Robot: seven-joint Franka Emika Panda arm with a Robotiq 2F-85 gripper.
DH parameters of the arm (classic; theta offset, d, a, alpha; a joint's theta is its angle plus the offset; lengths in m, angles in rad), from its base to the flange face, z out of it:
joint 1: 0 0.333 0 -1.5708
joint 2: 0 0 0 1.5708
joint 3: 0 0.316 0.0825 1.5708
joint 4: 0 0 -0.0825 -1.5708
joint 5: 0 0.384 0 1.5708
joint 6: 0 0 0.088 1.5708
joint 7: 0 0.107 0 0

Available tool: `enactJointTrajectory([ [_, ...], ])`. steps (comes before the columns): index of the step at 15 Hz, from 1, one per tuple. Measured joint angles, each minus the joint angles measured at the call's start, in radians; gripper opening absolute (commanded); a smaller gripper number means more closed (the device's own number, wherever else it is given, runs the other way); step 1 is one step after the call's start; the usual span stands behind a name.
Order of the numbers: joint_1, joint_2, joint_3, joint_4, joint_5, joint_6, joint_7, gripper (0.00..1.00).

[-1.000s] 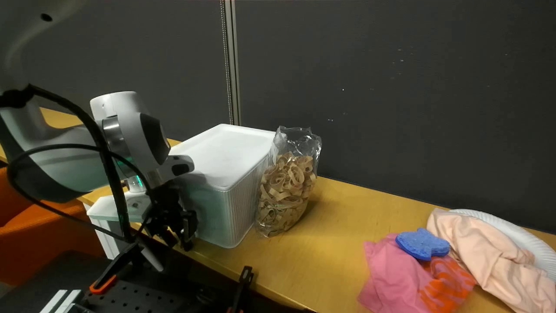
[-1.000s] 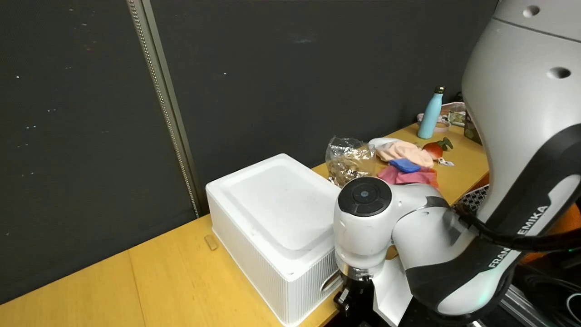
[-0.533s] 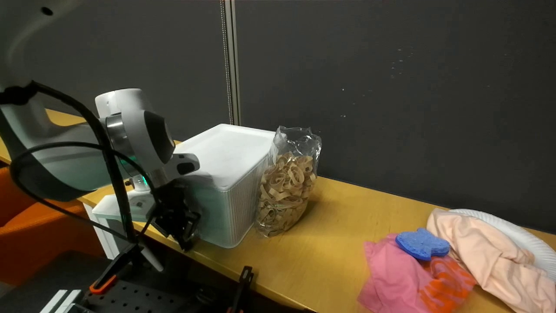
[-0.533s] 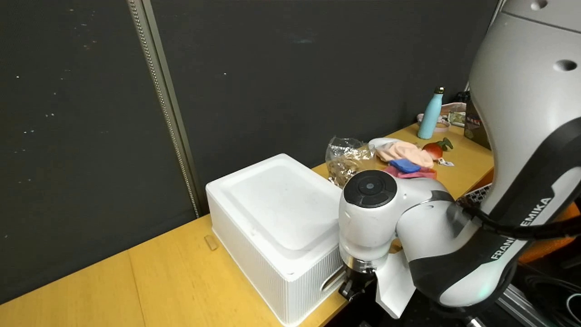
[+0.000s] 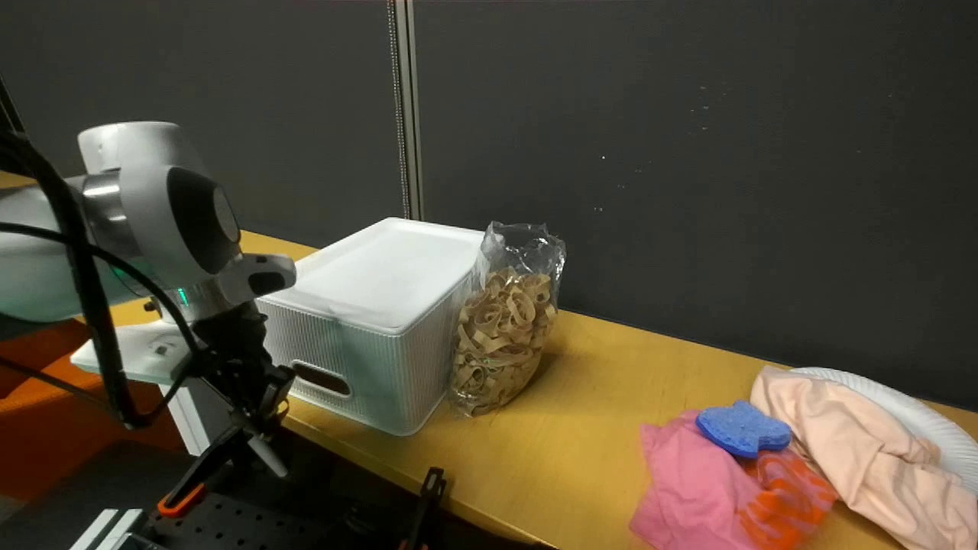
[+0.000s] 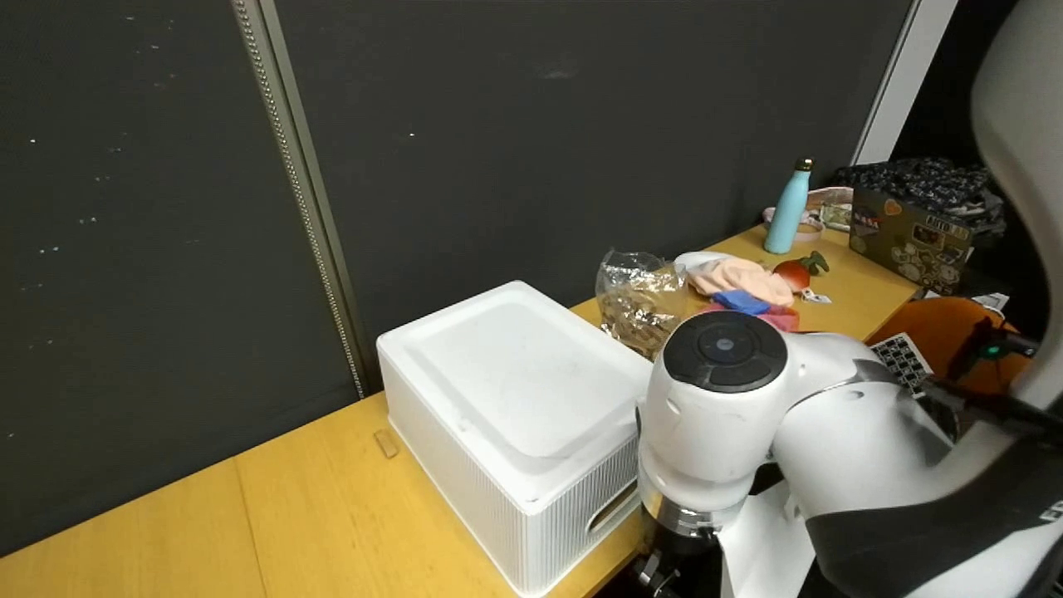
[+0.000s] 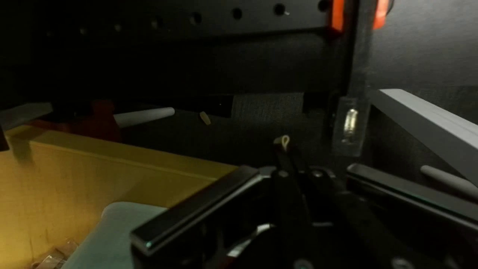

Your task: Pick up the rubber band on the table and put it in the plastic bag

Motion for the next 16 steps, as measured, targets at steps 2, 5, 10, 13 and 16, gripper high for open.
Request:
enactJointTrajectory([
  [2,0.0,-0.084,0.015,-0.042,0.031,-0.022,-0.007,0.01],
  [5,-0.006,-0.198,0.028,-0.038,0.103,-0.121,-0.063,0.01],
  [10,-0.126,-0.419,0.058,-0.003,0.106,-0.336,-0.17,0.01],
  [13,-0.211,-0.503,0.062,0.05,0.107,-0.421,-0.25,0.01],
  [16,-0.303,-0.54,0.057,0.12,0.111,-0.47,-0.327,0.01],
])
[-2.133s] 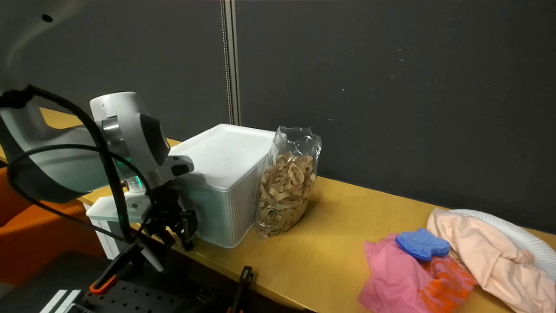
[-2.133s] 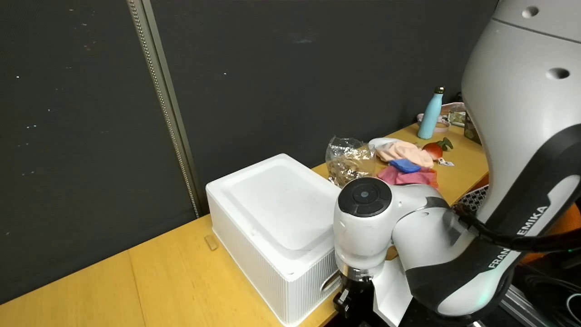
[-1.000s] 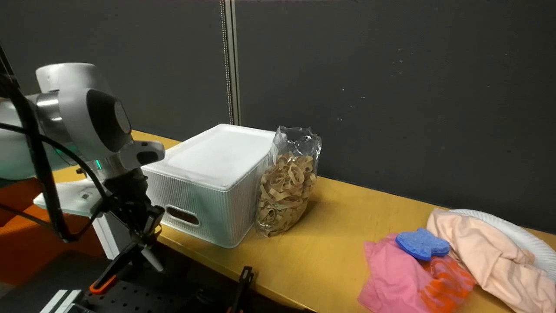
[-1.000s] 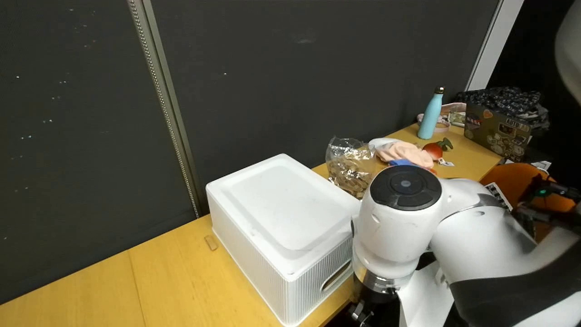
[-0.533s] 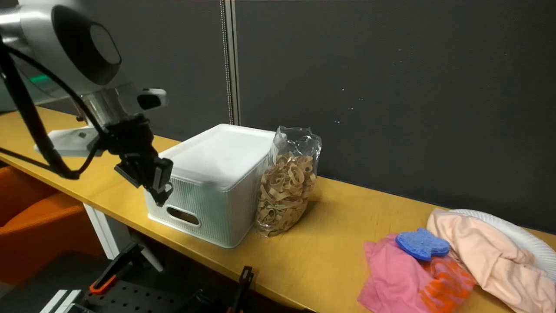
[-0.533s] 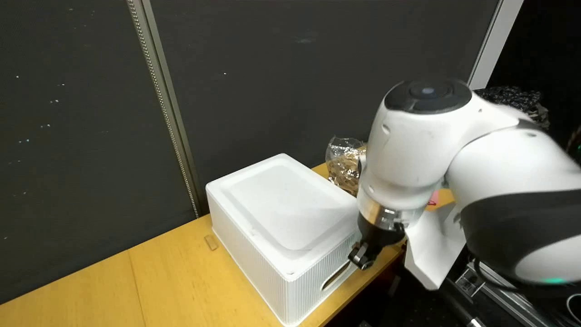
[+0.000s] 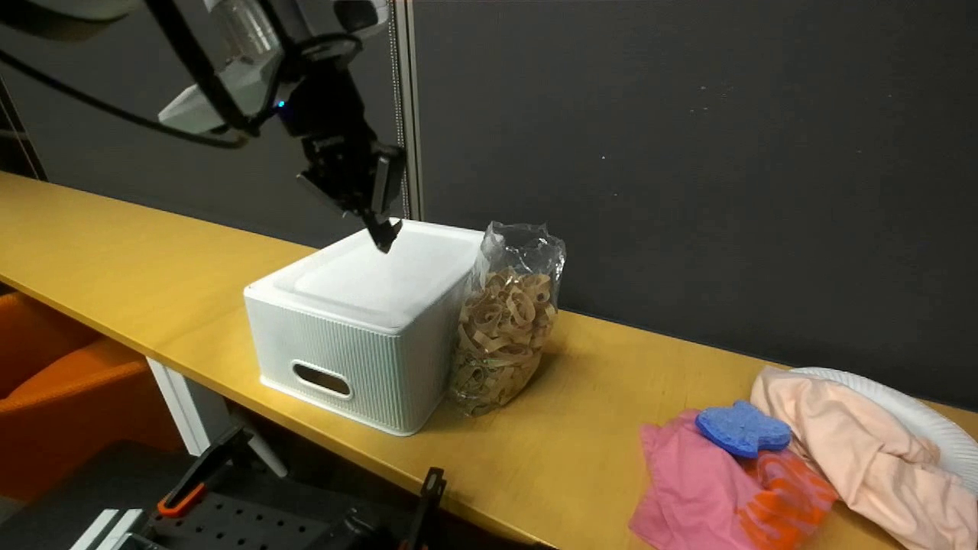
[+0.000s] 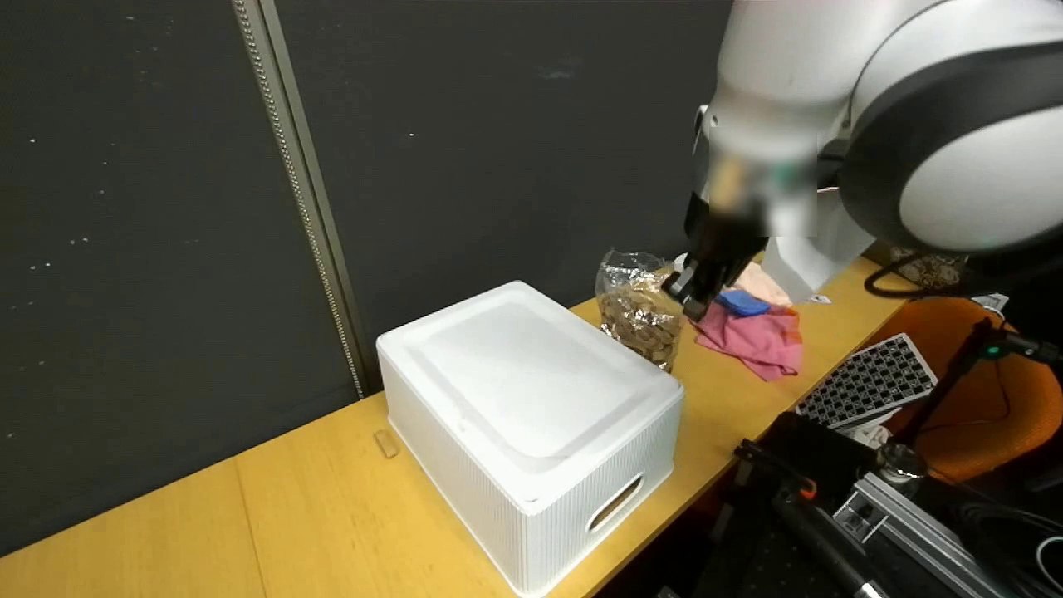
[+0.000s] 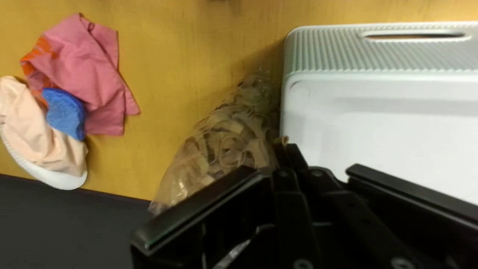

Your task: Pick up the rubber band on the table and put it in the plastic bag

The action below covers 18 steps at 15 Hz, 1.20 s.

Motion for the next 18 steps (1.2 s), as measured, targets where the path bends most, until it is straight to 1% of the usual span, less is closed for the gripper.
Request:
enactJointTrajectory([
  [3,-0.063,0.013,-0.019,0.074,0.031,-0.013,-0.077,0.01],
  [8,-0.132,0.115,-0.049,0.201,0.034,-0.014,-0.111,0.01],
  [11,-0.152,0.216,-0.083,0.289,0.041,-0.014,-0.131,0.01],
  [14,-0.155,0.33,-0.118,0.382,0.071,-0.014,-0.171,0.01],
  [18,-0.15,0.46,-0.126,0.468,0.117,-0.014,-0.2,0.01],
])
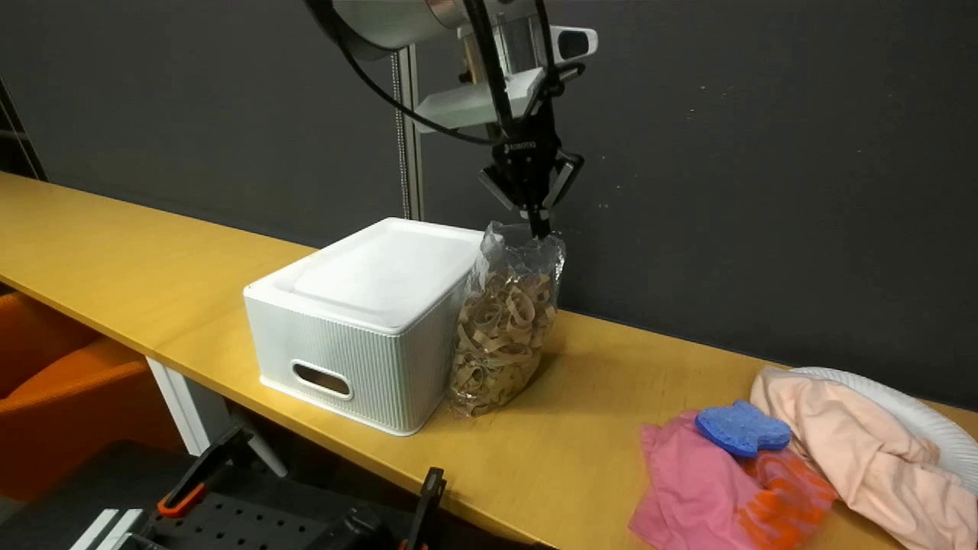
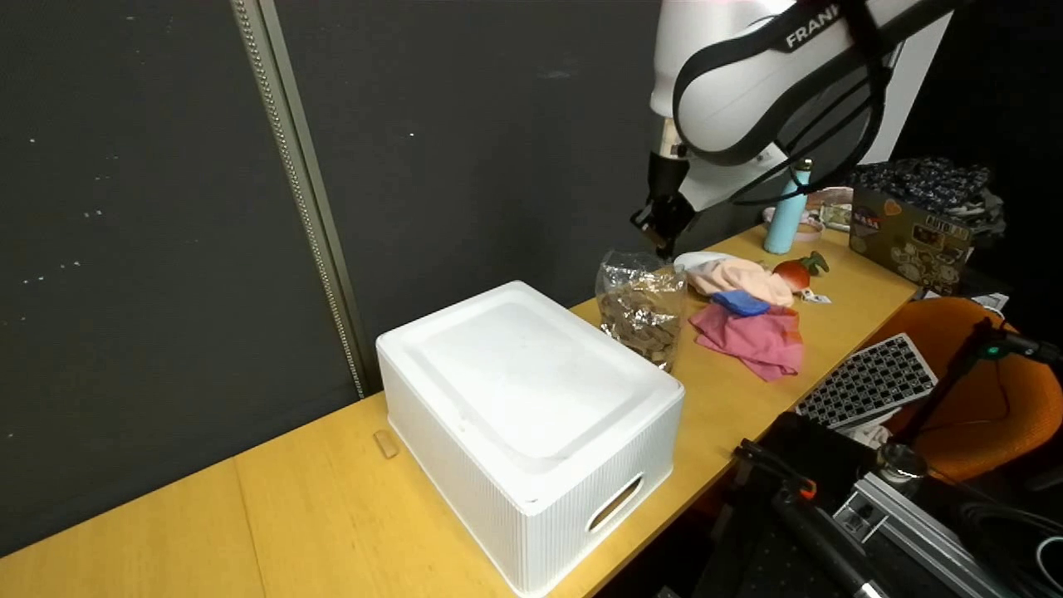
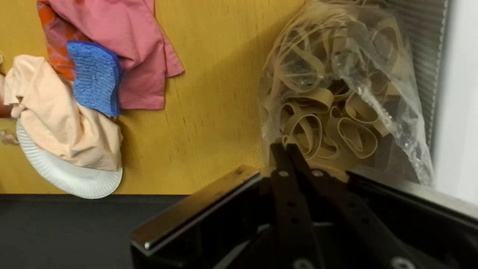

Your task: Pick up the rubber band on the table and put it in the plastic bag

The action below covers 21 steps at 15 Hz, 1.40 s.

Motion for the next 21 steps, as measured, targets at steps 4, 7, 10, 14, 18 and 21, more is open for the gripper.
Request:
enactJointTrajectory([
  [4,0.021,0.071,0.0,0.037,0.016,0.0,0.0,0.01],
  [7,0.038,0.084,0.0,0.047,0.017,0.0,0.0,0.01],
  [10,0.059,0.084,0.001,0.047,0.018,0.0,0.0,0.28],
  [14,0.071,0.084,0.001,0.04,0.029,0.0,0.0,0.57],
  [18,0.07,0.051,-0.001,0.033,0.037,-0.007,-0.001,0.84],
  [21,0.071,-0.017,-0.001,0.028,0.04,-0.051,-0.006,1.0],
])
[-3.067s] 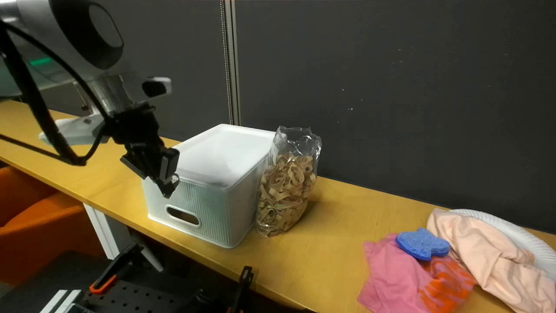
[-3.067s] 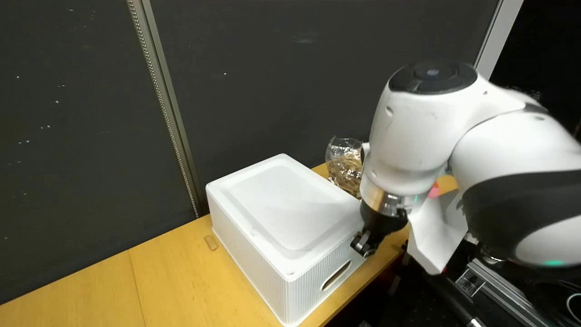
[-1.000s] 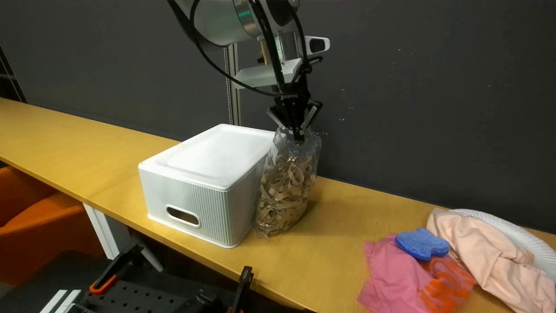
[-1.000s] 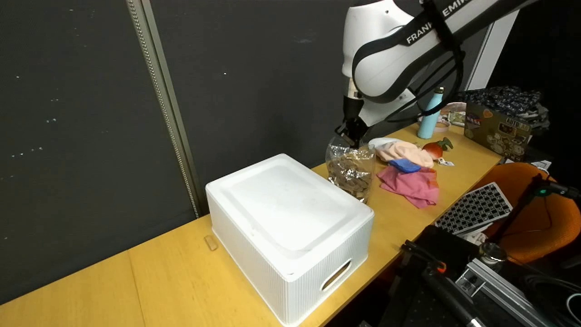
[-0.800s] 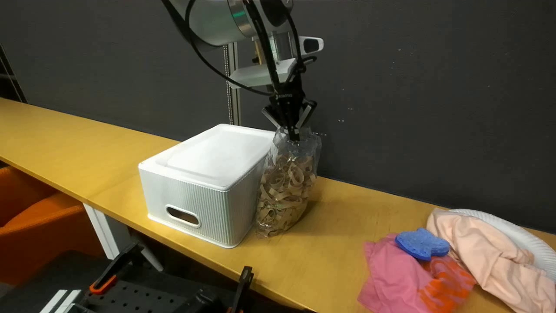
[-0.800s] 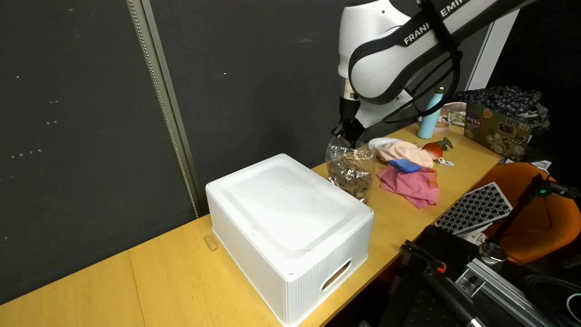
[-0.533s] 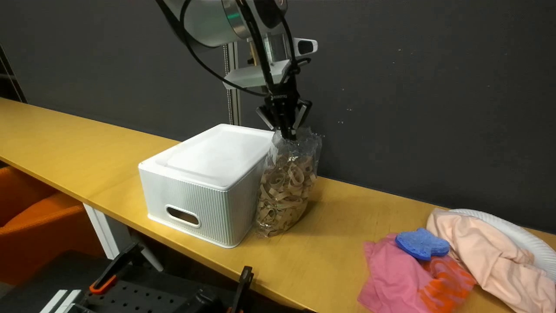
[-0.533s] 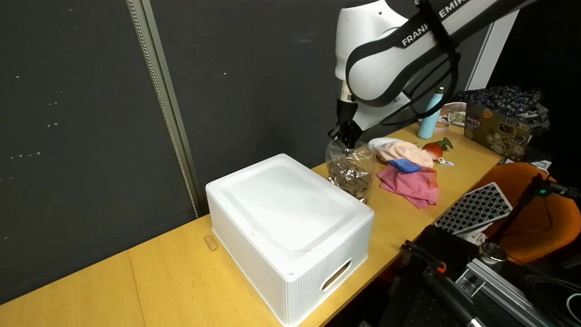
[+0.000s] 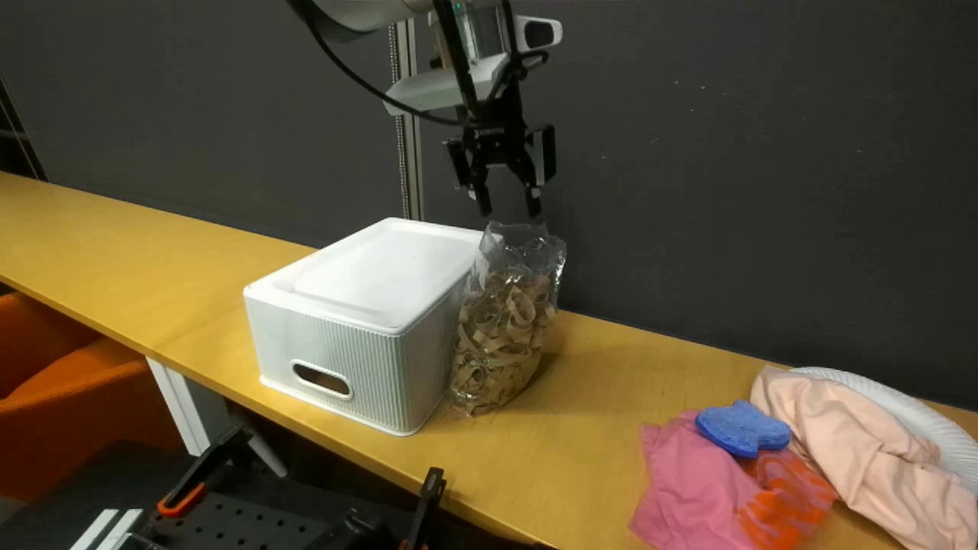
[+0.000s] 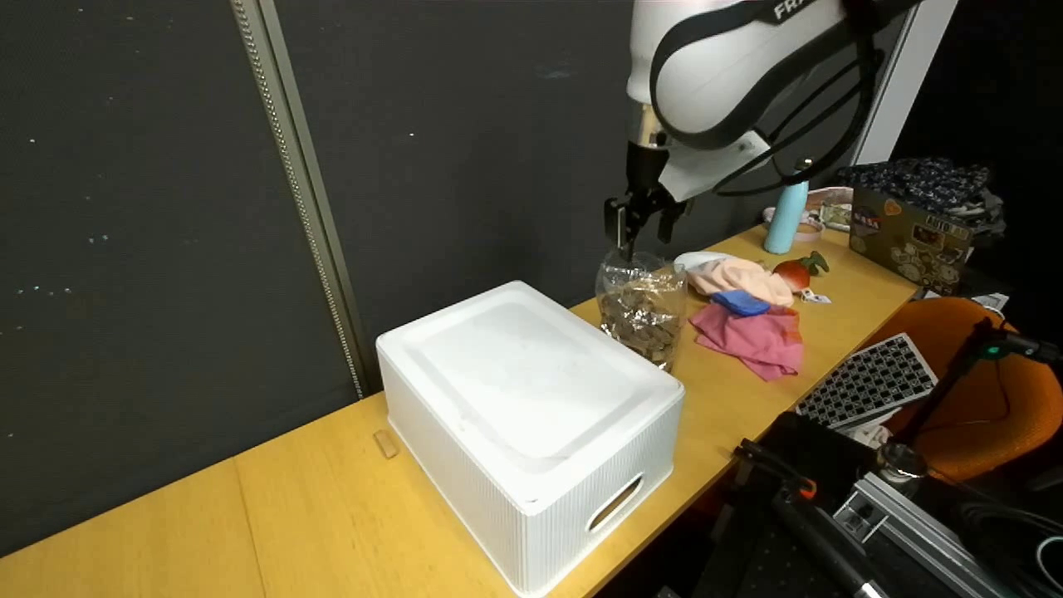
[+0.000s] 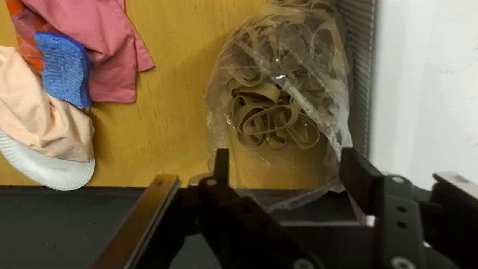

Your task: Pick up the rubber band on the table and put it in the plastic bag

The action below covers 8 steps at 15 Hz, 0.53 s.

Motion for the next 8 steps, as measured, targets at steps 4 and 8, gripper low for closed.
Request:
enactJointTrajectory([
  [4,0.021,-0.107,0.023,-0.022,0.067,-0.076,-0.029,1.0],
  [8,0.048,-0.178,0.056,-0.074,0.142,-0.103,-0.041,1.0],
])
